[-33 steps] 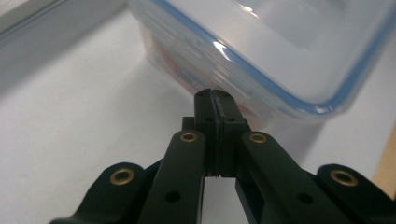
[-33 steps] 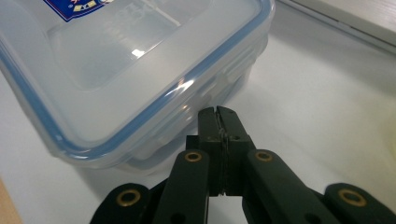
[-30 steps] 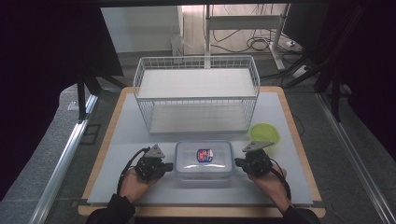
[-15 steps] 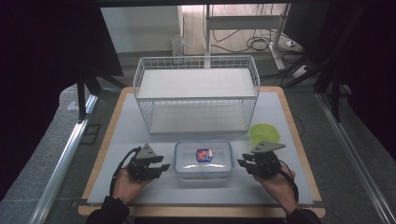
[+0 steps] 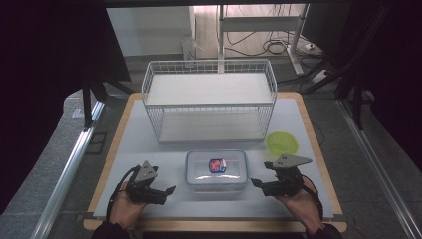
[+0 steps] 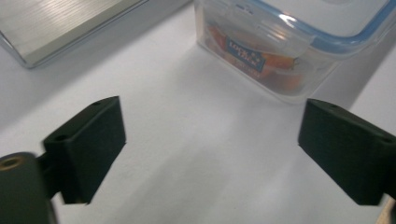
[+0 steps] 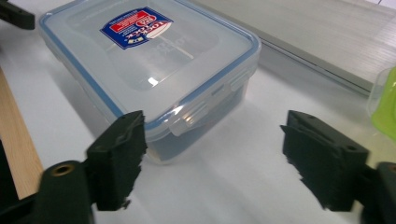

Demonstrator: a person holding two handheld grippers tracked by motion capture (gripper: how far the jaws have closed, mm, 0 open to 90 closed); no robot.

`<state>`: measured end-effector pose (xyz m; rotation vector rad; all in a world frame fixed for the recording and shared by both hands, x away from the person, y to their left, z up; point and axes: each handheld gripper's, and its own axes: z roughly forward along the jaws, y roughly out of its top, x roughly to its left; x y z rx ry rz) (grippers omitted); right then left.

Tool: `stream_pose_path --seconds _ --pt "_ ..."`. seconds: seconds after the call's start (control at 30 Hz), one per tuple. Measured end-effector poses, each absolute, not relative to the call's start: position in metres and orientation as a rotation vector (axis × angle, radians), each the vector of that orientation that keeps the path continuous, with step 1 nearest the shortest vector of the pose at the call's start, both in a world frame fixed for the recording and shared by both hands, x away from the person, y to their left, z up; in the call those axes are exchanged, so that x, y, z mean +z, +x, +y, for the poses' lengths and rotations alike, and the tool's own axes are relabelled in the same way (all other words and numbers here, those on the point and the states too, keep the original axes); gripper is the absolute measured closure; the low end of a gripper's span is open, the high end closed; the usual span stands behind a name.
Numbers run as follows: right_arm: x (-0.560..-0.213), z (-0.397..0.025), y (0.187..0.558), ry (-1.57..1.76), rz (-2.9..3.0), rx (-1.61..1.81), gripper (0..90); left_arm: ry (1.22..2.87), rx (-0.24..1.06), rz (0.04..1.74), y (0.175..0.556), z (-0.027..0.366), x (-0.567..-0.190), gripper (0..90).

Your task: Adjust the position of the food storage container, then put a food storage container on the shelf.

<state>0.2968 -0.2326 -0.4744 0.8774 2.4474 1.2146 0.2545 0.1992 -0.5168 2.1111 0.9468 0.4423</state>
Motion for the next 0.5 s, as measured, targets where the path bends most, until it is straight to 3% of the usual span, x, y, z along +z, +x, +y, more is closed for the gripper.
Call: stream_pose_path --seconds 0.17,0.5 --pt "-0.4772 -0.2302 0.2984 0.905 2.462 1.217 11.8 2.084 0.437 0.927 0.2588 0.2033 -0.5207 1.3" --pt "-0.4759 -0.2246 0.2983 0.888 2.495 1.218 7.1 2.1 0.396 0.902 0.2614 0.1983 -0.5177 2.4"
